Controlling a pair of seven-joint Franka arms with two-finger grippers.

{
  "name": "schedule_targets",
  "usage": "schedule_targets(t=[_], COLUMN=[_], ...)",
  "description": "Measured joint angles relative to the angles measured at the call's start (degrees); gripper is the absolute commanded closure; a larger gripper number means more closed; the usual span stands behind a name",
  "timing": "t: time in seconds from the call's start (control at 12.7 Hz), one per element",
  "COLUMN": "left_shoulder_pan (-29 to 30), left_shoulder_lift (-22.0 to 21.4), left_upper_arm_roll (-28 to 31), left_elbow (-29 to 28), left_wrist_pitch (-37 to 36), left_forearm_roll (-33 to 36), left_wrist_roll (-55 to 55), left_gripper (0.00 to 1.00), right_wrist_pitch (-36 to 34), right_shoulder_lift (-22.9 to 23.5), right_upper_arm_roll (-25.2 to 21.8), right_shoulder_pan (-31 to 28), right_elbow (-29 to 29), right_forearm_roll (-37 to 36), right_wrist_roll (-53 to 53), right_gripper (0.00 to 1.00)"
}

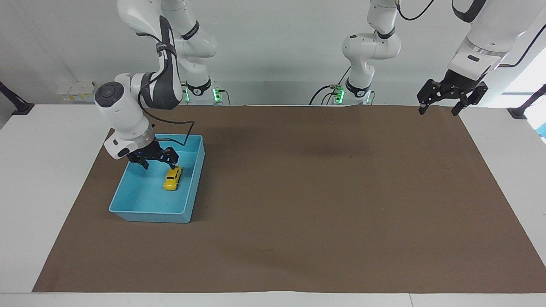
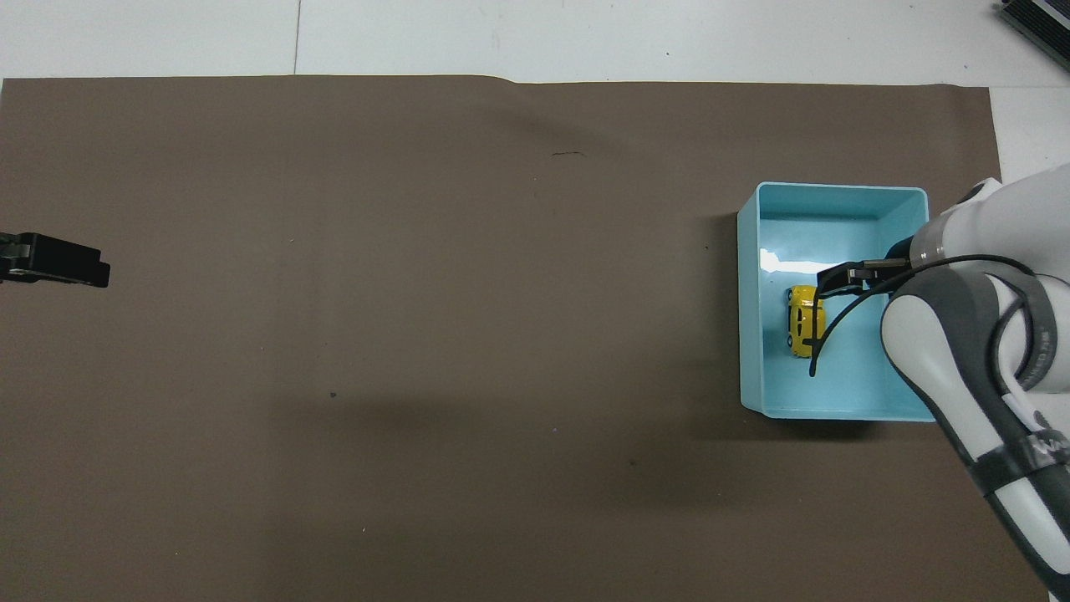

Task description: Wind up and store yellow beetle car

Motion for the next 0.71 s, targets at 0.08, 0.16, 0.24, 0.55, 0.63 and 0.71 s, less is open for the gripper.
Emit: schedule_targets(t=[0.08,0.16,0.24,0.55,0.63,0.71], left_shoulder_pan=[0.0,0.0,0.0,0.0,0.0,0.0], left_shoulder_lift=[0.0,0.0,0.0,0.0,0.0,0.0], left_upper_arm_roll=[0.0,0.0,0.0,0.0,0.0,0.0], left_elbow=[0.0,0.0,0.0,0.0,0.0,0.0], left_wrist_pitch=[0.0,0.0,0.0,0.0,0.0,0.0], left_forearm_roll=[0.0,0.0,0.0,0.0,0.0,0.0], left_wrist_roll=[0.0,0.0,0.0,0.0,0.0,0.0], left_gripper=[0.00,0.00,0.00,0.00,0.00,0.00], right_wrist_pitch=[-2.4,-4.4,-6.6,-13.8,-14.9,-15.8], right_shoulder_lift=[-0.1,-0.2,-0.3,-2.7,-3.5,-4.2], right_upper_arm_roll=[0.0,0.0,0.0,0.4,0.4,0.4], right_shoulder_pan=[0.0,0.0,0.0,0.0,0.1,0.1], right_elbow=[1.7,3.1,4.9,9.8,10.0,10.1], right_forearm_roll=[0.0,0.0,0.0,-0.2,-0.2,-0.2], right_wrist_roll=[0.0,0.0,0.2,2.5,2.8,3.0], right_gripper=[0.00,0.00,0.00,0.00,0.00,0.00])
